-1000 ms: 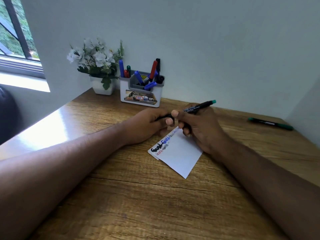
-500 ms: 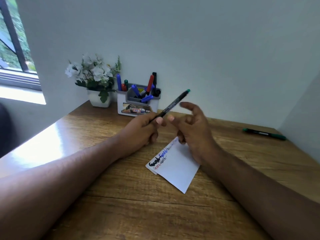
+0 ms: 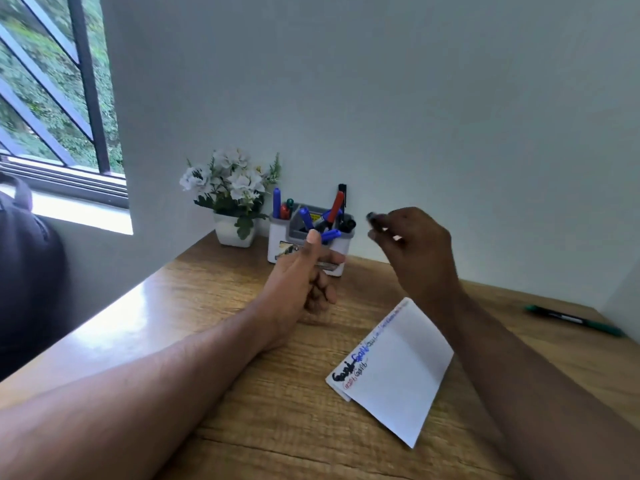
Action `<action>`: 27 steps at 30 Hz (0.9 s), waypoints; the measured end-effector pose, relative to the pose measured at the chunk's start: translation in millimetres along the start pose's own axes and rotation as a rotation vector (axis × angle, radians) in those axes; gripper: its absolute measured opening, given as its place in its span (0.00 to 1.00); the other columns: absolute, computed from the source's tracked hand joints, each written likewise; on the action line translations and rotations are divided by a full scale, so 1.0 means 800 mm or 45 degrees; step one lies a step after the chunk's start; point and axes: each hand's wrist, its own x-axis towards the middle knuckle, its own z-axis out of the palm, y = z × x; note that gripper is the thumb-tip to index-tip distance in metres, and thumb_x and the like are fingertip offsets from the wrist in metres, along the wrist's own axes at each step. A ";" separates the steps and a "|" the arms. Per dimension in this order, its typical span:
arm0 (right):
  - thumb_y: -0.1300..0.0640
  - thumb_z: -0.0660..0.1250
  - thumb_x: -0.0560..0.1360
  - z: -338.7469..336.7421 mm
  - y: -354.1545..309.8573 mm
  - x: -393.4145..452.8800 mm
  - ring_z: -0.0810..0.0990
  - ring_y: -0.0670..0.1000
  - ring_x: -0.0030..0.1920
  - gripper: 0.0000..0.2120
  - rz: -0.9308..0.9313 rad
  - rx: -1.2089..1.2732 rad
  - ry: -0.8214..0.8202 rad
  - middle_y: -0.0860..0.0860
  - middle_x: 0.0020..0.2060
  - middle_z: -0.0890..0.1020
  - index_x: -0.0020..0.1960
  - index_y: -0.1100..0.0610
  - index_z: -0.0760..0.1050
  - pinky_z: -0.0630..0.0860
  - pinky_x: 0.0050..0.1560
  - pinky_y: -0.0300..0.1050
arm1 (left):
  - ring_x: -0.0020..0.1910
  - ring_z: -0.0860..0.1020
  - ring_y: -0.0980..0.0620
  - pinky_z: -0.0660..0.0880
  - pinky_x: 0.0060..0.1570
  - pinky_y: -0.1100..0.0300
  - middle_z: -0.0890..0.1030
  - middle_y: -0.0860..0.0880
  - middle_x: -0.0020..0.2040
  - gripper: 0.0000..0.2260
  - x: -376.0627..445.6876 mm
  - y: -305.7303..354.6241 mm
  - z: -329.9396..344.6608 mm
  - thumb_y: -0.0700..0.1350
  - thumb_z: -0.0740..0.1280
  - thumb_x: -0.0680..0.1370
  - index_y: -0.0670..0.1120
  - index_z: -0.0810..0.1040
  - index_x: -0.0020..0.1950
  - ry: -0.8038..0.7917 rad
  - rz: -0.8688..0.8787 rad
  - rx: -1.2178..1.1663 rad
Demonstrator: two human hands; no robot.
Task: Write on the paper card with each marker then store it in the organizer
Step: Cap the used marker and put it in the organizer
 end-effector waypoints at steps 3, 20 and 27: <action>0.63 0.72 0.72 -0.002 0.000 0.020 0.82 0.46 0.42 0.12 0.508 0.410 0.149 0.52 0.45 0.84 0.55 0.57 0.81 0.79 0.52 0.45 | 0.33 0.76 0.52 0.71 0.31 0.61 0.79 0.46 0.35 0.20 0.007 -0.003 -0.001 0.61 0.58 0.78 0.47 0.80 0.53 0.141 0.025 0.043; 0.68 0.64 0.76 0.064 0.029 0.032 0.74 0.48 0.61 0.34 0.350 0.353 -0.139 0.53 0.64 0.73 0.77 0.48 0.57 0.70 0.60 0.36 | 0.32 0.72 0.57 0.73 0.31 0.65 0.78 0.48 0.42 0.12 0.020 -0.020 -0.005 0.49 0.69 0.76 0.56 0.76 0.60 0.027 -0.015 0.441; 0.66 0.62 0.74 0.047 0.011 0.016 0.69 0.61 0.58 0.43 0.356 0.017 -0.732 0.59 0.65 0.67 0.77 0.45 0.39 0.67 0.58 0.52 | 0.36 0.74 0.55 0.74 0.33 0.65 0.78 0.47 0.44 0.12 0.016 -0.017 0.001 0.49 0.68 0.77 0.55 0.76 0.60 0.013 0.021 0.569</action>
